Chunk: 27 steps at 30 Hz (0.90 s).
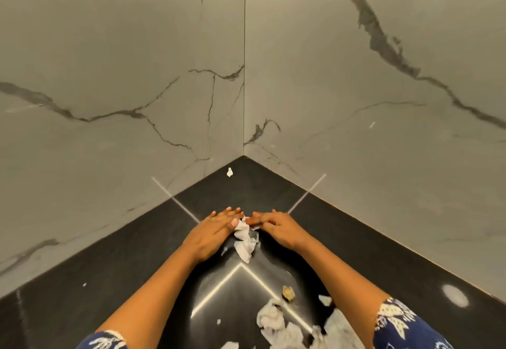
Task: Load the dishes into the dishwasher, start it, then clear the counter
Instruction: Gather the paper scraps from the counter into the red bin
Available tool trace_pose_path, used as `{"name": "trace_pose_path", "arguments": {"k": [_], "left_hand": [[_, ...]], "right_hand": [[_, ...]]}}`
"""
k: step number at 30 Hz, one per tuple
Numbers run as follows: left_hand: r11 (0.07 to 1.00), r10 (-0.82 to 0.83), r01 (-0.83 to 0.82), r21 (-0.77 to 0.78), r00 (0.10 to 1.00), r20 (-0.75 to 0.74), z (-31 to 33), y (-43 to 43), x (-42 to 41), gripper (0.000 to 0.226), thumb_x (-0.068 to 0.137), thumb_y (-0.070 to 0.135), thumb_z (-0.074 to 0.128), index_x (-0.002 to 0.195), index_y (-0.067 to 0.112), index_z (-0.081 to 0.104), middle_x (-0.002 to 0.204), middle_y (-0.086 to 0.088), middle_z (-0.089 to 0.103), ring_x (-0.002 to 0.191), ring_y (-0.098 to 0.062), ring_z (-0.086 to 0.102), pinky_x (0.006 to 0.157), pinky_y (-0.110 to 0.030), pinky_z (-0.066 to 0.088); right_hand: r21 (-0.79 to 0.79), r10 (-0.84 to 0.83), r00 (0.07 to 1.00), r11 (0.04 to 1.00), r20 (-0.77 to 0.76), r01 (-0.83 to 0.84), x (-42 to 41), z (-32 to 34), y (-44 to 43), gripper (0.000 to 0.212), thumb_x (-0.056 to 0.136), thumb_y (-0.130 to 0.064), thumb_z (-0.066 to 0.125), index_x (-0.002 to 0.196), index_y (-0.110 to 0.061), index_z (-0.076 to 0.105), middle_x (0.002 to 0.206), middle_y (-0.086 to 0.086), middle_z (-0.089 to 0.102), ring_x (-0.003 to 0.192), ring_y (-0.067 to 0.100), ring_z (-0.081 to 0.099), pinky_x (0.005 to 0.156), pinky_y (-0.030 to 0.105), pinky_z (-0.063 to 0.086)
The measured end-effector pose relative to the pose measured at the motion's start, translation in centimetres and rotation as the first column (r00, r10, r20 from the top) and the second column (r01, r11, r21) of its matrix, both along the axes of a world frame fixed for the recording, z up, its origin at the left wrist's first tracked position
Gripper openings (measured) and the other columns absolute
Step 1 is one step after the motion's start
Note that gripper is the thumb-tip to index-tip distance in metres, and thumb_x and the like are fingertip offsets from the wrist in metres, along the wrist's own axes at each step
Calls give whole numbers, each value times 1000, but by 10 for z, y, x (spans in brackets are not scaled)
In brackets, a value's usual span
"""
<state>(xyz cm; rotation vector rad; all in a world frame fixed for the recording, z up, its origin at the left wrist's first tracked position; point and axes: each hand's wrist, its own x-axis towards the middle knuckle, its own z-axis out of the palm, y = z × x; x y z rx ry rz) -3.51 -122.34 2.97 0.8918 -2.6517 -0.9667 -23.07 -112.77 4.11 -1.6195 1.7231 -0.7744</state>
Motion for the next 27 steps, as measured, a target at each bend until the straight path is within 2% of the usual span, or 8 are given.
{"name": "trace_pose_path", "arguments": {"k": [6,11,14,16,20,22,24,27], "left_hand": [[993,-119,120,-16,990,74,-1,108,34,90,72,84,-7,144,40,25,150,28,15,138,14,1,117,-23,-1],[989,-128,129,70,992,-19,-4,170,53,85,75,84,-2,143,43,28,149,30,15,138,15,4,116,-21,-2],[958,-62,94,271,990,-125,-3,178,61,68,82,80,13,140,50,32,147,37,19,141,6,15,112,-17,3],[965,112,-67,255,980,-163,5,158,74,61,83,78,19,133,51,41,143,36,26,138,5,21,112,-17,3],[837,482,-472,-278,875,-35,24,93,130,56,93,55,39,140,26,43,152,1,34,143,-18,25,116,-40,11],[786,583,-510,-349,800,143,14,60,148,60,96,48,40,147,20,30,157,-4,23,145,-23,18,118,-45,14],[808,572,-489,-329,786,235,6,49,153,63,97,51,31,151,20,19,159,-2,14,146,-19,12,119,-42,12],[806,556,-462,-370,805,205,-2,42,153,66,96,56,22,152,25,6,160,6,3,147,-12,0,119,-37,5]], "right_hand": [[76,24,998,997,61,-29,17,4,106,35,84,-8,45,102,-20,73,115,-11,66,116,-13,48,118,29,6],[164,21,983,985,182,-51,26,15,178,33,74,-17,44,84,-25,75,102,-9,72,110,-4,57,107,16,16],[213,-64,960,977,272,5,19,26,189,34,78,-14,44,85,-12,77,97,-2,74,90,29,64,85,32,47],[163,-129,938,983,322,80,19,36,174,31,86,-7,45,87,-7,75,97,1,74,90,28,67,88,43,52],[17,-205,978,979,39,205,33,54,100,31,88,-3,46,103,-14,72,101,-10,68,76,-11,60,78,12,44],[-5,-185,975,983,-121,185,36,46,44,36,87,-7,50,120,-15,62,130,0,57,105,3,59,93,18,41],[37,-109,956,992,-272,124,39,36,-10,49,88,-12,53,136,-12,46,151,8,32,136,21,35,110,27,26],[50,-67,931,995,-358,91,42,27,-78,69,89,-20,54,149,-12,20,158,8,4,144,27,15,117,39,18]]}}
